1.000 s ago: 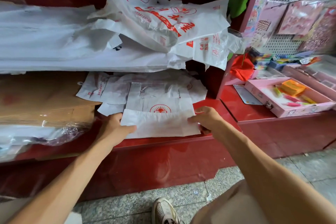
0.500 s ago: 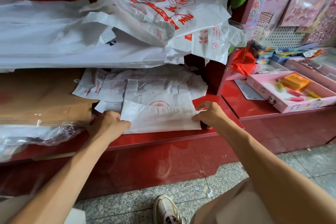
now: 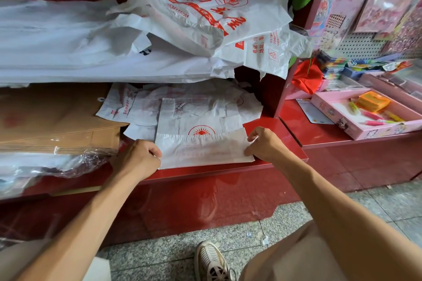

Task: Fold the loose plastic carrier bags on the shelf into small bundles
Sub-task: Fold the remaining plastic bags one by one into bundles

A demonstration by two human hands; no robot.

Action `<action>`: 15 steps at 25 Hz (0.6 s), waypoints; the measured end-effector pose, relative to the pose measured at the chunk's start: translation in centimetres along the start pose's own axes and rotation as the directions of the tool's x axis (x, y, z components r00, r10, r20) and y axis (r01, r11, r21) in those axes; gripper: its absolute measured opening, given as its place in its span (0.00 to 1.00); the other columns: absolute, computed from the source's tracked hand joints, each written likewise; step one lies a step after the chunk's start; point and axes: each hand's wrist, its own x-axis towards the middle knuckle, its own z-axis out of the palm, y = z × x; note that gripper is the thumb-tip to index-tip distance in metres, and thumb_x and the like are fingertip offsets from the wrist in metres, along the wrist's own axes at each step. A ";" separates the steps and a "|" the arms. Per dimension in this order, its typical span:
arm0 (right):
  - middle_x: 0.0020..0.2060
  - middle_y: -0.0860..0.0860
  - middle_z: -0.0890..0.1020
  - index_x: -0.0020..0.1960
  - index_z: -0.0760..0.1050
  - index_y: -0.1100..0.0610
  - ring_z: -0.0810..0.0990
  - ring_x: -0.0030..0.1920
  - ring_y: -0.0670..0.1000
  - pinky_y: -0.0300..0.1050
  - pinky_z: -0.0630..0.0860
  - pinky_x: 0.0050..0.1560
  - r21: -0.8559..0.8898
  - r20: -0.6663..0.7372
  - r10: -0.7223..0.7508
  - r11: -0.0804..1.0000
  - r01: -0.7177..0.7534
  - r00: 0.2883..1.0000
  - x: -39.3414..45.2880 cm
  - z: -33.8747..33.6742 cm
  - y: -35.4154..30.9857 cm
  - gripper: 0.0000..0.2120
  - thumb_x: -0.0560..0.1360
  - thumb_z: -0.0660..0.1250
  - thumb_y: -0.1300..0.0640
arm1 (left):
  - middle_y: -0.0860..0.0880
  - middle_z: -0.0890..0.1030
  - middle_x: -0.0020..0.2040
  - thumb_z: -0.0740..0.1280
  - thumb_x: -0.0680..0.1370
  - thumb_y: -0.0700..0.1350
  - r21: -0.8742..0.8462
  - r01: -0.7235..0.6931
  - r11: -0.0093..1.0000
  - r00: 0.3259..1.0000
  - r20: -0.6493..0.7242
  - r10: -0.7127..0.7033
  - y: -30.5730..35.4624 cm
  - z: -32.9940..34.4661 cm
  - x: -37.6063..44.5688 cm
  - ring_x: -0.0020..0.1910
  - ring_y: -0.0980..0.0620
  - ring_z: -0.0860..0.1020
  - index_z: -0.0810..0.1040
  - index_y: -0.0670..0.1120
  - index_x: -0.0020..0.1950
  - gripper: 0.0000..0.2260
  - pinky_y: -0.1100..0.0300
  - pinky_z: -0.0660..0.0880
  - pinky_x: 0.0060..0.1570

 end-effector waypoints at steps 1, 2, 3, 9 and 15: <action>0.38 0.46 0.74 0.51 0.74 0.56 0.74 0.36 0.45 0.39 0.68 0.31 -0.015 0.000 -0.009 1.000 0.009 1.000 -0.1 0.1 -0.1 0.15 0.68 0.75 0.63 | 0.57 0.82 0.43 0.70 0.70 0.45 0.047 -0.029 0.998 0.999 -0.016 0.030 -0.2 -0.1 -0.1 0.49 0.47 0.79 0.79 0.55 0.38 0.04 0.47 0.74 0.58; 0.38 0.45 0.73 0.51 0.74 0.55 0.74 0.35 0.44 0.39 0.67 0.30 -0.035 0.000 -0.020 0.999 0.020 1.000 -0.2 0.2 -0.1 0.15 0.68 0.74 0.63 | 0.55 0.82 0.48 0.70 0.71 0.46 0.133 -0.070 0.989 0.996 -0.039 0.076 -0.3 -0.1 -0.3 0.52 0.46 0.78 0.80 0.56 0.42 0.04 0.48 0.73 0.59; 0.38 0.45 0.73 0.51 0.74 0.55 0.74 0.35 0.44 0.39 0.68 0.30 -0.057 -0.002 -0.028 0.998 0.028 1.000 -0.4 0.2 -0.1 0.14 0.69 0.74 0.63 | 0.53 0.80 0.54 0.70 0.72 0.45 0.246 -0.138 0.959 0.986 -0.057 0.157 -0.3 -0.1 -0.5 0.56 0.46 0.75 0.80 0.56 0.49 0.08 0.50 0.72 0.60; 0.43 0.48 0.74 0.54 0.70 0.56 0.76 0.47 0.53 0.46 0.70 0.40 -0.395 -0.203 -0.160 0.916 0.068 0.966 -1.3 1.0 -1.5 0.12 0.72 0.67 0.58 | 0.56 0.46 0.80 0.60 0.69 0.28 0.249 -0.613 0.750 0.790 0.228 0.570 2.4 1.4 -0.9 0.78 0.55 0.47 0.60 0.56 0.77 0.40 0.59 0.46 0.75; 0.72 0.53 0.67 0.73 0.64 0.55 0.64 0.71 0.57 0.54 0.62 0.68 -0.443 0.141 -0.560 0.702 0.558 0.816 -2.4 7.2 -3.9 0.22 0.80 0.56 0.55 | 0.57 0.50 0.79 0.60 0.71 0.31 0.147 -0.581 0.800 0.783 0.370 0.500 2.8 1.3 -0.1 0.79 0.54 0.49 0.60 0.55 0.78 0.37 0.59 0.46 0.76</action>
